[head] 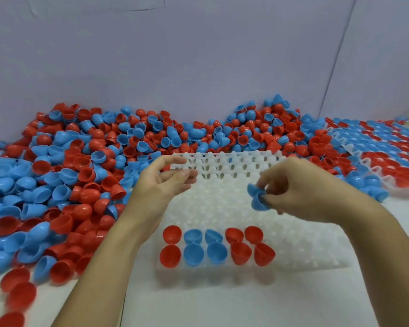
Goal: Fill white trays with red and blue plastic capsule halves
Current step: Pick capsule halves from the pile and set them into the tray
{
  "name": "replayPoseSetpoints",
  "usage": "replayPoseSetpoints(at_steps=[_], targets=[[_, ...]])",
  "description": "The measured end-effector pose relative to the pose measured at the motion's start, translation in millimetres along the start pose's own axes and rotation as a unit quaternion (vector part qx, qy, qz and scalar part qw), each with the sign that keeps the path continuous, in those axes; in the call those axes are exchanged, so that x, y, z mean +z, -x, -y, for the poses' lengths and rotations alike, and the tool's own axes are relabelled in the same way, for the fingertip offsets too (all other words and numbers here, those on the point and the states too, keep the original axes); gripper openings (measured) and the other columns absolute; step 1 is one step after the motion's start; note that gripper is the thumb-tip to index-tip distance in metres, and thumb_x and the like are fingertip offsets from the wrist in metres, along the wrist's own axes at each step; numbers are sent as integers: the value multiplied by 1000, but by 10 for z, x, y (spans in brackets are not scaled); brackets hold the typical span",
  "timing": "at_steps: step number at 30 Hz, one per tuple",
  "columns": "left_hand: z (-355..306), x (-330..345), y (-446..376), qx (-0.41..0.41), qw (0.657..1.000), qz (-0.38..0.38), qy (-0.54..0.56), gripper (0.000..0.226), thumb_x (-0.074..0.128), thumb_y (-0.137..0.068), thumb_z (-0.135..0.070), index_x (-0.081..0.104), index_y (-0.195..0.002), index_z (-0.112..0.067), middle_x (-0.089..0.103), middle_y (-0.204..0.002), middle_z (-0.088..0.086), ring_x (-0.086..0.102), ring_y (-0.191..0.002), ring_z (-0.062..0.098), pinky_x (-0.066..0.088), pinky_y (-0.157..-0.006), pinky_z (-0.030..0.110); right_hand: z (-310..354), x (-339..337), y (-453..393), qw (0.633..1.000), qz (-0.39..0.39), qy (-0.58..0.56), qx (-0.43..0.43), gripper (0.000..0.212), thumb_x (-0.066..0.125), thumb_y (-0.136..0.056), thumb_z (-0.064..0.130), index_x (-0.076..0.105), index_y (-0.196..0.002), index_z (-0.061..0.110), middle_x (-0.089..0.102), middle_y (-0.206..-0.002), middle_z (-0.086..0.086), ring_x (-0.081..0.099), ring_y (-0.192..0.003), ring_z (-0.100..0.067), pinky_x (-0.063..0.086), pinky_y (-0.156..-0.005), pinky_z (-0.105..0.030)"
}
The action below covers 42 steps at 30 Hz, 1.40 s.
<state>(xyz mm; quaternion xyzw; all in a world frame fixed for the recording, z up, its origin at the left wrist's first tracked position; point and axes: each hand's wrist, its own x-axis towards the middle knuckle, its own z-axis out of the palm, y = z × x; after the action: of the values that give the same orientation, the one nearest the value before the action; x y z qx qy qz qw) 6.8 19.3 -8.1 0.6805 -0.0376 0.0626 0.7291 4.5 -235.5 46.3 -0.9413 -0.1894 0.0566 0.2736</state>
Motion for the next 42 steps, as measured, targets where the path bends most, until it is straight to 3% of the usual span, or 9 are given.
replayPoseSetpoints(at_steps=[10, 13, 24, 29, 33, 35, 37, 40, 42], targets=[[-30, 9, 17, -4, 1000, -28, 7, 17, 60, -98, -8, 63, -114, -14, 78, -98, 6, 74, -99, 21, 56, -88, 31, -93, 85, 237, 984, 102, 54, 132, 18, 81, -81, 27, 69, -77, 41, 71, -75, 17, 68, -73, -8, 56, -62, -17], [-40, 22, 18, -8, 1000, -27, 13, 18, 59, -98, -7, 63, -115, -12, 78, -99, 8, 74, -99, 22, 56, -90, 32, -68, 150, 237, 978, 122, 81, 147, 20, 81, -81, 22, 68, -80, 37, 67, -75, 15, 65, -70, -9, 46, -51, -10], [-62, 17, 8, -12, 999, -33, 4, 17, 58, -99, -7, 64, -114, -13, 78, -97, 8, 74, -97, 21, 57, -87, 31, 42, -8, 316, 974, 130, 119, 141, 22, 77, -85, 31, 70, -99, 46, 64, -84, 16, 64, -73, -6, 44, -51, -11], [-93, -234, -85, 21, 991, -126, -40, 21, 55, -99, -1, 70, -98, -16, 78, -88, 4, 75, -85, 17, 58, -71, 22, 231, -269, 23, 991, 47, 119, 48, 21, 72, -89, 29, 66, -94, 48, 63, -70, 15, 58, -65, 17, 42, -48, -8], [-27, -464, -167, 47, 957, -192, -211, 28, 54, -98, 3, 69, -90, -20, 74, -86, -1, 70, -73, 9, 52, -61, 14, 349, -224, -425, 994, -87, 65, -32, 18, 61, -97, 22, 72, -106, 32, 62, -71, 17, 62, -61, 6, 42, -49, -9], [22, -504, -212, 55, 934, -167, -312, 30, 55, -96, 4, 72, -94, -21, 72, -91, -6, 67, -82, 4, 49, -65, 10, 321, -66, -555, 989, -137, 32, -46, 20, 59, -97, 19, 72, -110, 27, 65, -76, 15, 63, -64, -1, 44, -51, -8], [68, -487, -246, 43, 908, -117, -401, 31, 57, -93, 5, 73, -104, -20, 70, -100, -8, 63, -90, 1, 45, -71, 6, 251, 83, -574, 986, -160, 6, -52, 21, 60, -97, 18, 73, -108, 30, 64, -78, 17, 62, -69, 4, 43, -51, -7], [158, -434, -267, -4, 864, -21, -502, 37, 63, -90, 0, 68, -119, -23, 58, -111, -11, 54, -107, 10, 44, -88, 21, 130, 151, -571, 983, -173, -21, -56, 22, 61, -96, 16, 73, -104, 33, 63, -81, 21, 60, -74, 4, 43, -53, -7], [217, -405, -260, -21, 840, -13, -542, 35, 66, -90, -5, 67, -120, -24, 54, -116, -8, 51, -115, 15, 46, -97, 31, 72, 128, -563, 976, -204, -35, -62, 23, 61, -96, 15, 73, -102, 32, 62, -80, 22, 59, -76, 8, 44, -55, -5]])
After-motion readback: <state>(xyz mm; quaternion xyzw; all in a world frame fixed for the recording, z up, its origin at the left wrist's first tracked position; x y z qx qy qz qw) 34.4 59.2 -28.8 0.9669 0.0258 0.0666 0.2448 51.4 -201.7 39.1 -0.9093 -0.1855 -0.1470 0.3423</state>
